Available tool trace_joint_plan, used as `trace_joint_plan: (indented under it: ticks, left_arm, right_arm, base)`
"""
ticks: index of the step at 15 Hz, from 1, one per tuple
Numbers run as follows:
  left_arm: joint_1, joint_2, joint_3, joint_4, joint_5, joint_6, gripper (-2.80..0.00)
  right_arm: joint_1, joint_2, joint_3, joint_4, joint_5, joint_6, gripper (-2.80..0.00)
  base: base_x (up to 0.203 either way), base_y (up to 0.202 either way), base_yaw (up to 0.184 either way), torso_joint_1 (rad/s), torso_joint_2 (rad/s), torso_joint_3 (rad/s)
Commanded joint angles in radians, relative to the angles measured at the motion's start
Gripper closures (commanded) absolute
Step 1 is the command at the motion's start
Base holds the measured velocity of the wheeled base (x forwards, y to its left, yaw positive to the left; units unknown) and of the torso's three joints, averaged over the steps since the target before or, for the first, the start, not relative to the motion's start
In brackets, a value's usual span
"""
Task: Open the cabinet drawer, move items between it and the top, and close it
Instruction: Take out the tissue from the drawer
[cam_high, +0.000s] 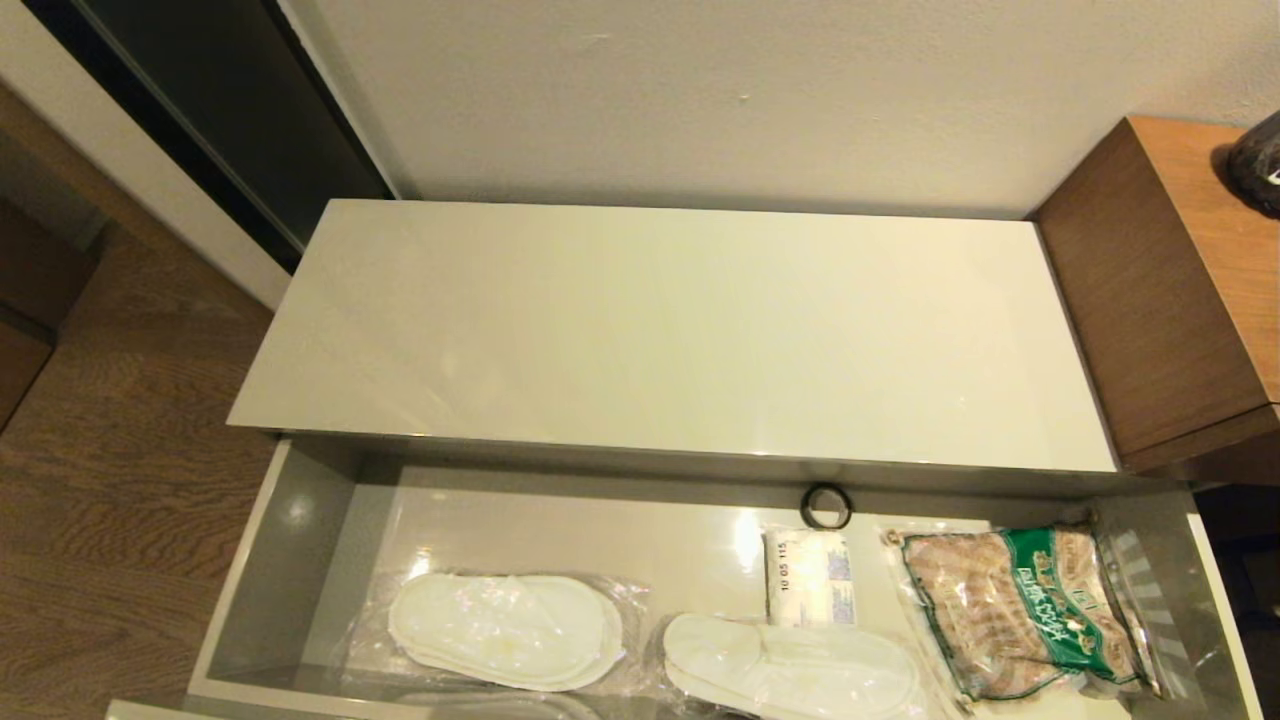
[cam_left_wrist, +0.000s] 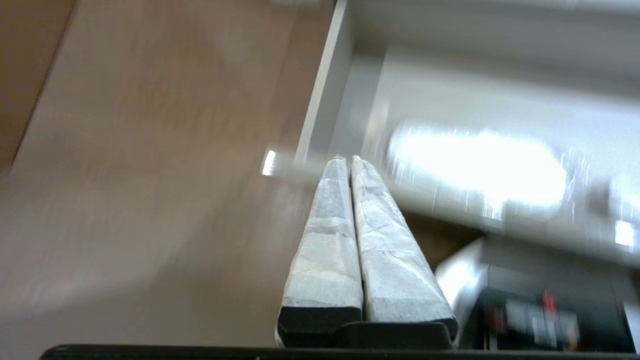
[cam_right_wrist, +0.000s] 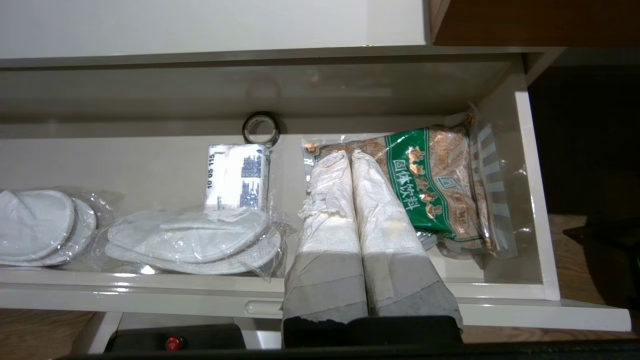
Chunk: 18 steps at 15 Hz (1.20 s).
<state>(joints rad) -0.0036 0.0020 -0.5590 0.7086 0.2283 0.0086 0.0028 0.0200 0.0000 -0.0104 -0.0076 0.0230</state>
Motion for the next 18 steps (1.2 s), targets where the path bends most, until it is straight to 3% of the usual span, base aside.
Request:
trace_joint_plan:
  ticks: [1,4,6,8,9,10,12,14,15,17,18]
  left_arm:
    - [0.000,-0.001,0.195,-0.422,-0.002,0.009,0.00]
    - [0.000,-0.001,0.507,-0.975,-0.030,0.051,0.00]
    - [0.001,-0.001,0.558,-1.099,-0.052,0.063,0.00]
    - [0.001,-0.001,0.554,-0.932,-0.065,0.063,0.00]
    - [0.001,-0.002,0.544,-0.873,-0.080,0.020,0.00]
    - [0.001,-0.001,0.540,-0.859,-0.088,-0.029,0.00]
    - [0.001,0.000,0.545,-0.858,-0.086,-0.040,0.00]
    - [0.001,0.000,0.554,-0.860,-0.085,0.013,0.00]
    - [0.001,0.000,0.554,-0.856,-0.099,0.084,0.00]
    - [0.001,0.000,0.556,-0.813,-0.208,0.099,0.00]
    - [0.002,0.000,0.556,-0.788,-0.224,0.097,0.00]
  right_arm:
    - [0.000,0.000,0.002,0.000,0.000,0.000,0.00]
    - [0.000,0.000,0.003,0.000,0.000,0.000,0.00]
    - [0.000,0.000,0.002,0.000,0.000,0.000,0.00]
    - [0.000,0.000,0.003,0.000,0.000,0.000,0.00]
    - [0.000,0.000,0.002,0.000,0.000,0.000,0.00]
    - [0.000,0.000,0.003,0.000,0.000,0.000,0.00]
    - [0.000,0.000,0.003,0.000,0.000,0.000,0.00]
    - [0.000,0.000,0.003,0.000,0.000,0.000,0.00]
    - [0.000,0.000,0.003,0.000,0.000,0.000,0.00]
    - [0.000,0.000,0.003,0.000,0.000,0.000,0.00]
    - [0.000,0.000,0.002,0.000,0.000,0.000,0.00]
  base:
    - [0.000,0.000,0.000,0.000,0.00,0.000]
    - [0.000,0.000,0.000,0.000,0.00,0.000]
    - [0.000,0.000,0.000,0.000,0.00,0.000]
    - [0.000,0.000,0.000,0.000,0.00,0.000]
    - [0.000,0.000,0.000,0.000,0.00,0.000]
    - [0.000,0.000,0.000,0.000,0.00,0.000]
    - [0.000,0.000,0.000,0.000,0.00,0.000]
    - [0.000,0.000,0.000,0.000,0.00,0.000]
    - [0.000,0.000,0.000,0.000,0.00,0.000]
    - [0.000,0.000,0.000,0.000,0.00,0.000]
    - [0.000,0.000,0.000,0.000,0.00,0.000]
